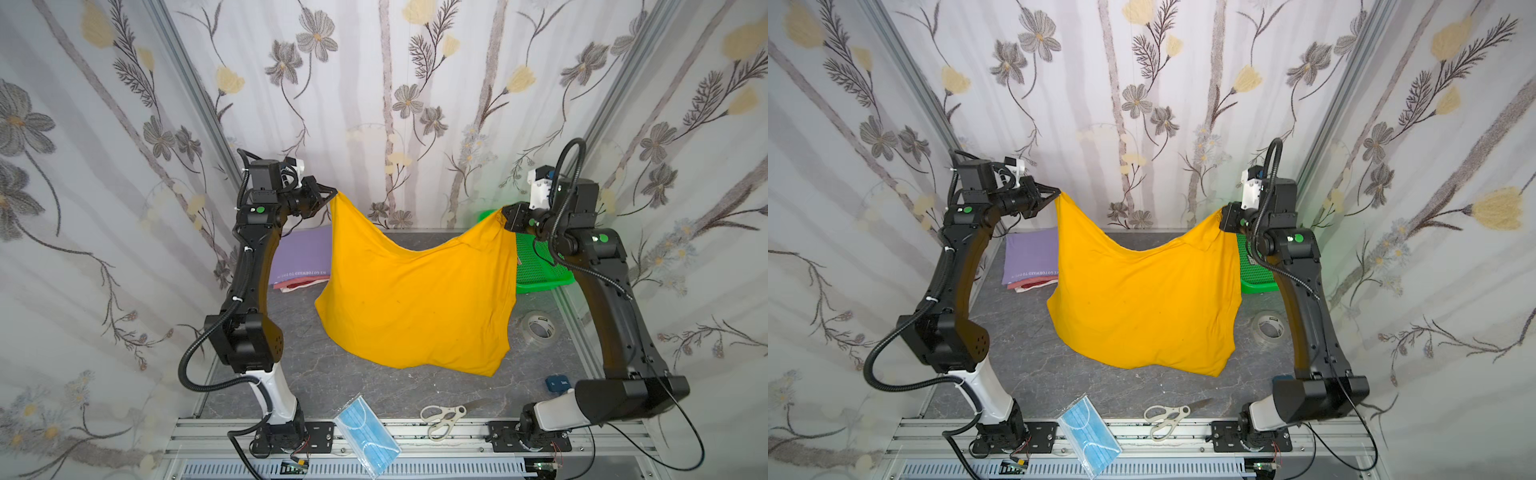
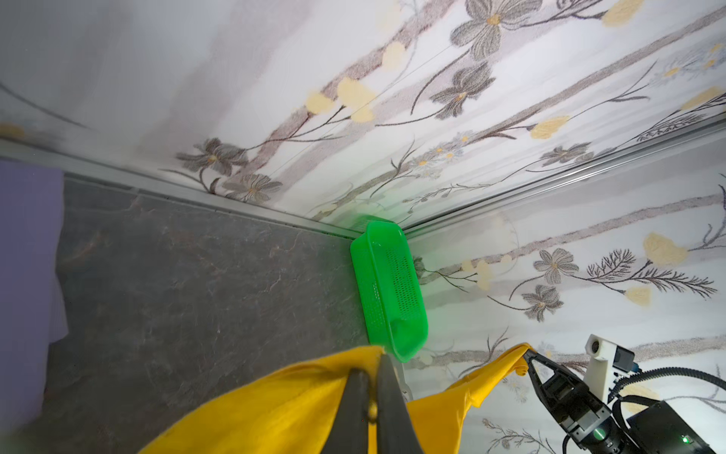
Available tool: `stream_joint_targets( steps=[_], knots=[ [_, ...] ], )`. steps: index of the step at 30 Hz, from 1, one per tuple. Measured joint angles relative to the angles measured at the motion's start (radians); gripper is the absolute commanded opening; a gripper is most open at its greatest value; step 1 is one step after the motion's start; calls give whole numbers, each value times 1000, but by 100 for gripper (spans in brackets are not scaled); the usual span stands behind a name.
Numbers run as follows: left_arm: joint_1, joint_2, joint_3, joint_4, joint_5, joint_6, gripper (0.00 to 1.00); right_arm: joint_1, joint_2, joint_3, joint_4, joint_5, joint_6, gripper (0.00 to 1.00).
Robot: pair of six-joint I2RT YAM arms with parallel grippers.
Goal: Fold and stack the t-shirts
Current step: 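Lift the shirt with both grippers and swing it away from the robot, then pull both grippers back toward the robot, laying the shirt flat on the table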
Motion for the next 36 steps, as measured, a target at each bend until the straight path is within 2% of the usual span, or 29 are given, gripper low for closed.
stream_joint_targets(
  steps=[3, 6, 9, 12, 16, 21, 26, 28, 32, 36],
  knots=[
    [11, 113, 251, 6, 5, -64, 0, 3, 114, 306, -2, -63, 0, 0],
    [22, 103, 363, 58, 5, -106, 0, -2, 79, 399, 35, -113, 1, 0],
    [29, 31, 324, 139, 12, -139, 0, -12, 15, 394, 51, -116, 2, 0],
    [34, -110, 113, 219, 15, -153, 0, -16, -85, 286, 53, -122, 2, 0],
    [51, -367, -291, 307, -1, -149, 0, -16, -320, -4, 82, -129, 5, 0],
    [55, -694, -801, 335, -48, -64, 0, -15, -673, -553, 197, -133, 58, 0],
    [42, -935, -1249, 280, -118, -8, 0, 13, -1077, -1244, 176, -99, 248, 0],
    [21, -1023, -1379, 230, -134, 0, 0, 44, -1228, -1419, 132, -94, 339, 0],
    [14, -1179, -1547, 141, -211, 21, 0, 120, -1468, -1593, 69, -37, 493, 0],
    [8, -1184, -1624, 94, -240, 29, 0, 135, -1508, -1630, 10, 4, 555, 0]
  ],
)
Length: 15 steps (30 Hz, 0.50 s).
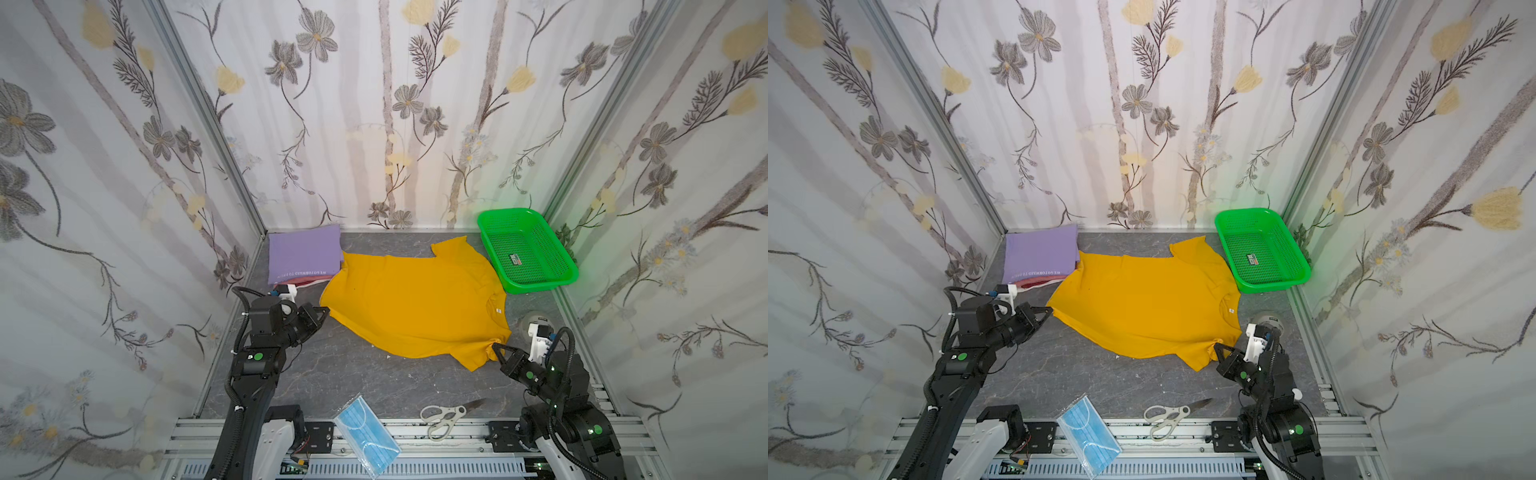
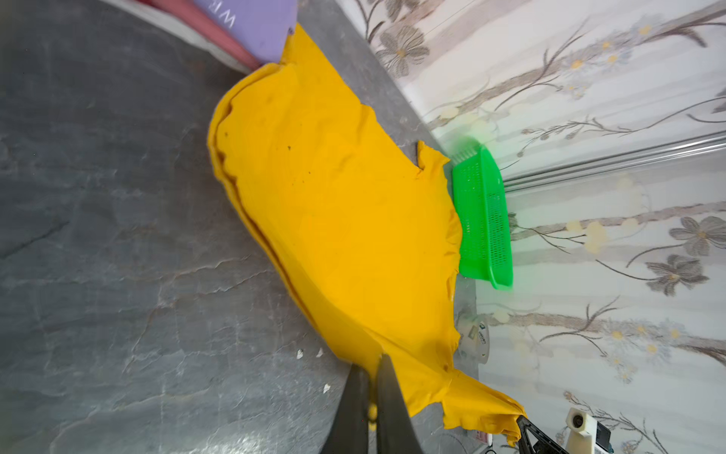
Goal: Fold and stack the t-shirts
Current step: 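Pull both grippers back toward the robot, laying the shirt flat on the table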
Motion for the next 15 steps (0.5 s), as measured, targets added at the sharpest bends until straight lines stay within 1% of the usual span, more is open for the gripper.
stream_joint_targets(
  steps=[4, 9, 15],
  knots=[
    [-4, 22, -57, -29, -35, 0, 0, 5, 23, -1, -35, 8, 4, 0],
    [-23, 111, -90, -21, -81, -13, 0, 13, 116, -22, -18, 10, 2, 0],
    [-30, 274, -71, 40, -101, -18, 0, 18, 261, -37, 100, 23, -5, 0]
  ],
)
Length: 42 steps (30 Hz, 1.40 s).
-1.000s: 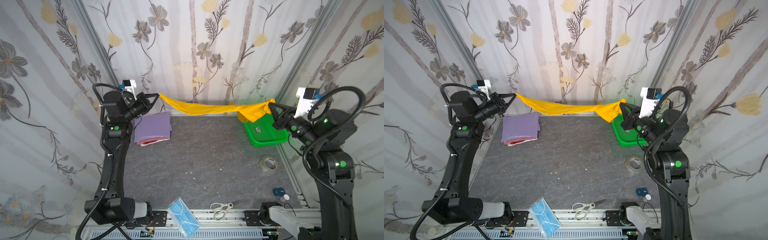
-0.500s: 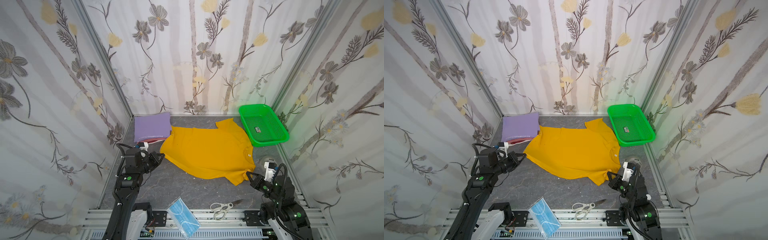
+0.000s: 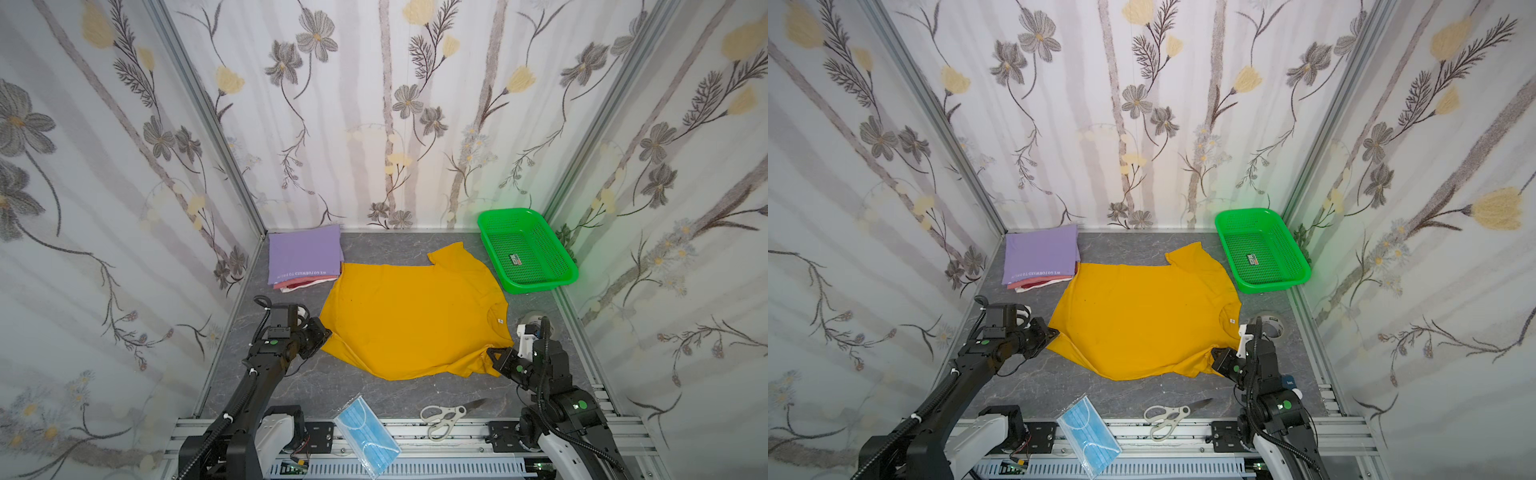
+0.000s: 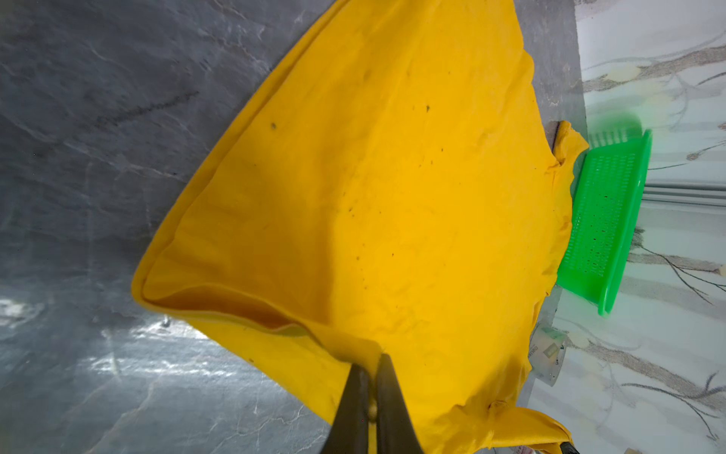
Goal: Fold and stack the t-shirts
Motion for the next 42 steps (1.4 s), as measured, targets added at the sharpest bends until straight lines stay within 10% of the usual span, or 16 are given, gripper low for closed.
stream_joint_targets(
  steps=[15, 19, 24, 36, 42],
  knots=[
    [2, 175, 245, 104, -23, -14, 0, 7, 509, 280, 255, 0, -158, 1],
    [17, 212, 288, 104, -18, 2, 0, 13, 727, 428, 303, -29, -212, 51],
    [27, 245, 282, 96, -18, 2, 0, 46, 897, 591, 306, -44, -278, 88],
    [48, 262, 266, 97, -22, 1, 0, 21, 718, 322, 167, 277, -302, 83],
    [63, 252, 267, 89, -23, 1, 0, -18, 755, 261, 165, 351, -268, 61]
  ],
)
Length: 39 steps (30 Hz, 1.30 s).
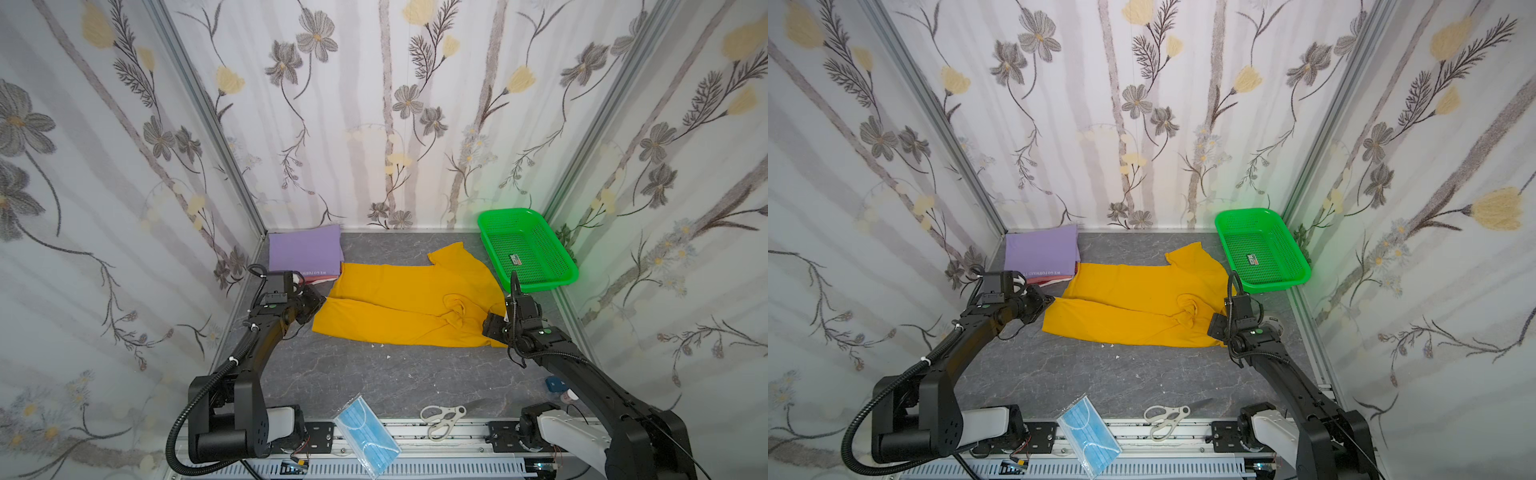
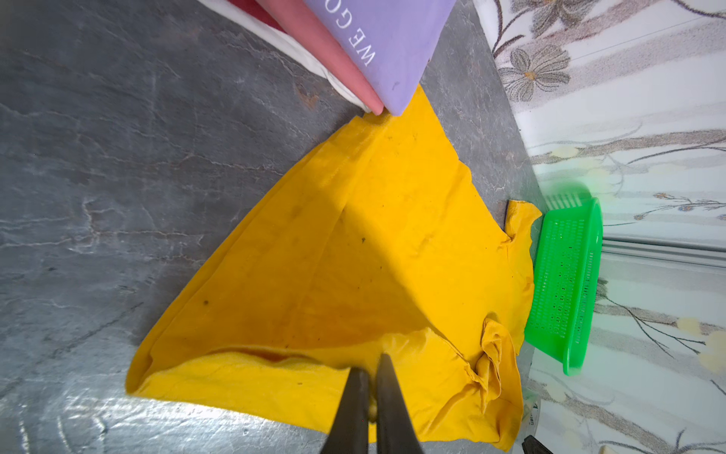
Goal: Fold and stack the t-shirts
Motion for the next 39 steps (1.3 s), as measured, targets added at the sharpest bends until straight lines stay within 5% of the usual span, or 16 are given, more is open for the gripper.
stream_joint_targets(
  steps=[6, 19, 28, 34, 37, 38, 39],
  knots=[
    [29, -13, 12, -29, 0, 3, 0, -14, 68, -6, 26, 10, -1, 1],
    [332, -76, 215, -166, 20, 58, 0, 69, -72, 113, -80, -41, -64, 0],
    [356, -109, 203, -201, 65, 61, 0, 74, -90, 258, -140, -88, -207, 0],
    [363, -129, 185, -203, 84, 61, 0, 75, 35, 570, -157, -113, -353, 0],
    [371, -152, 172, -202, 83, 61, 0, 85, -16, 511, -155, -113, -338, 0],
    [372, -154, 166, -202, 83, 61, 0, 93, -66, 443, -163, -113, -304, 2],
    [373, -154, 159, -202, 84, 61, 0, 104, -115, 385, -187, -111, -274, 19]
  ],
)
